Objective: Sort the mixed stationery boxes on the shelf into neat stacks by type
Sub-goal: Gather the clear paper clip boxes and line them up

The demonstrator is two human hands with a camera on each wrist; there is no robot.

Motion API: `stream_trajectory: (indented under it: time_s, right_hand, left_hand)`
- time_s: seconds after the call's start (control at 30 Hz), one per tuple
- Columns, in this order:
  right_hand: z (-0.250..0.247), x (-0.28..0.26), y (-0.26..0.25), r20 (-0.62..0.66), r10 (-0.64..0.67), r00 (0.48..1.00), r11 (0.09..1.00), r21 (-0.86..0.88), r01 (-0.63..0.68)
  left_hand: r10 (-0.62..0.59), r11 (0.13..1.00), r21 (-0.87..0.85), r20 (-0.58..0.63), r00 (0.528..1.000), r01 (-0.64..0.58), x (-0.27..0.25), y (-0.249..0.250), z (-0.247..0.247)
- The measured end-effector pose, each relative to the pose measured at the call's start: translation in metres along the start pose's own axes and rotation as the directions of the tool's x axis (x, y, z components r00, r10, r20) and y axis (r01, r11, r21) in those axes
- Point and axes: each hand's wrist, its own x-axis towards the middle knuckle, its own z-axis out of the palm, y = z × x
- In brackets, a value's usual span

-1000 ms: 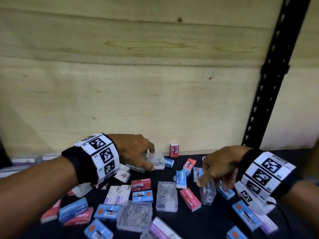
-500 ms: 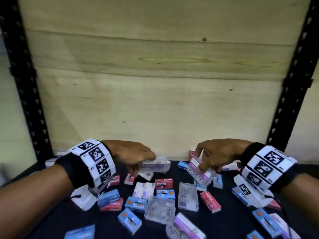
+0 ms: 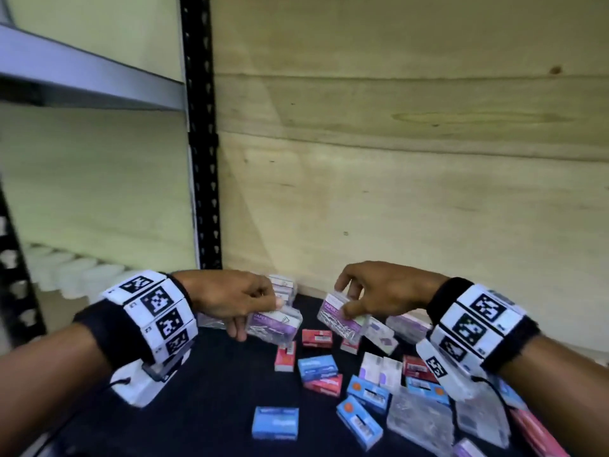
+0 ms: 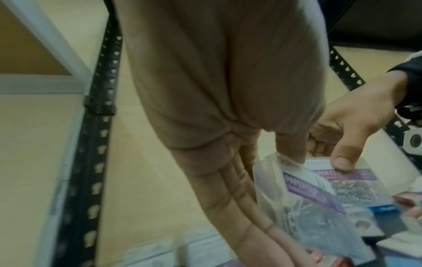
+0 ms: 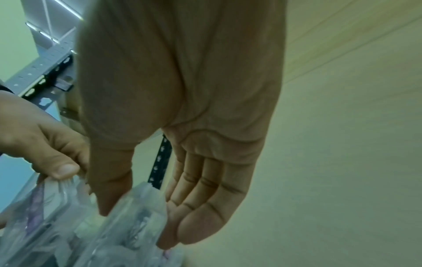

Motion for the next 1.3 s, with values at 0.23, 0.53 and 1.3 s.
stream_trajectory:
  time_s: [0.23, 0.53, 1.3]
  right_hand:
    - [0.025, 0.052, -0.06, 0.023, -0.125, 0.992, 0.981, -0.145, 0.127]
    - [0.049, 0.088, -0.097, 0.075, -0.146, 0.986, 0.96, -0.229, 0.159]
    - [0.043, 0.104, -0.092, 0.061, -0.15, 0.987, 0.967, -0.199, 0.159]
  left_hand:
    - [-0.118, 0.993, -0.034, -0.046, 0.992, 0.117, -0.026, -0.066, -0.007]
    - [-0.178, 0.984, -0.05, -0.105, 0.978, 0.173, -0.027, -0.106, -0.012]
    - [-0.21, 0.954, 0.165, -0.232, 0.95, 0.251, -0.007, -0.109, -0.037]
